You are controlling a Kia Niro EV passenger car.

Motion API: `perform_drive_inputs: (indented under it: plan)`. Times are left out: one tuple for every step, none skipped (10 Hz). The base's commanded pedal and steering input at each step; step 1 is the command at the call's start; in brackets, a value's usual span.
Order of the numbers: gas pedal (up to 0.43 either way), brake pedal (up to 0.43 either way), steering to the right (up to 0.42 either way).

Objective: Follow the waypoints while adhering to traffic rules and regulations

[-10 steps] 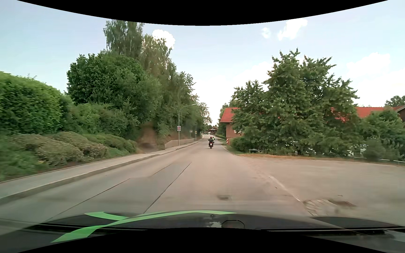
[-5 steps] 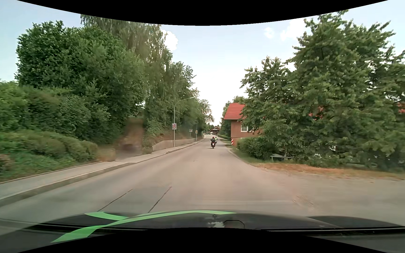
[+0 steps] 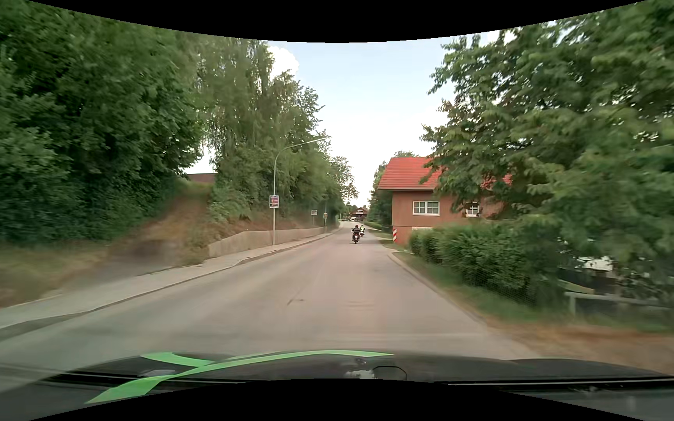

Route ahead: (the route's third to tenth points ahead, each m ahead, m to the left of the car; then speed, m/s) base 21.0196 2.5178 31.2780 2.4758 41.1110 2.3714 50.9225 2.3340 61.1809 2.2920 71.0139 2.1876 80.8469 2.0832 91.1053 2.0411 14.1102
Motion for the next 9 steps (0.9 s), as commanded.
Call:
perform_drive_inputs:
  plan:
    - [0.169,0.000,-0.003]
    - [0.150,0.000,-0.002]
    - [0.130,0.000,-0.001]
    - [0.130,0.000,0.001]
    - [0.130,0.000,0.001]
    - [0.130,0.000,0.001]
    - [0.130,0.000,0.001]
    - [0.130,0.000,0.001]
    - [0.130,0.000,0.004]
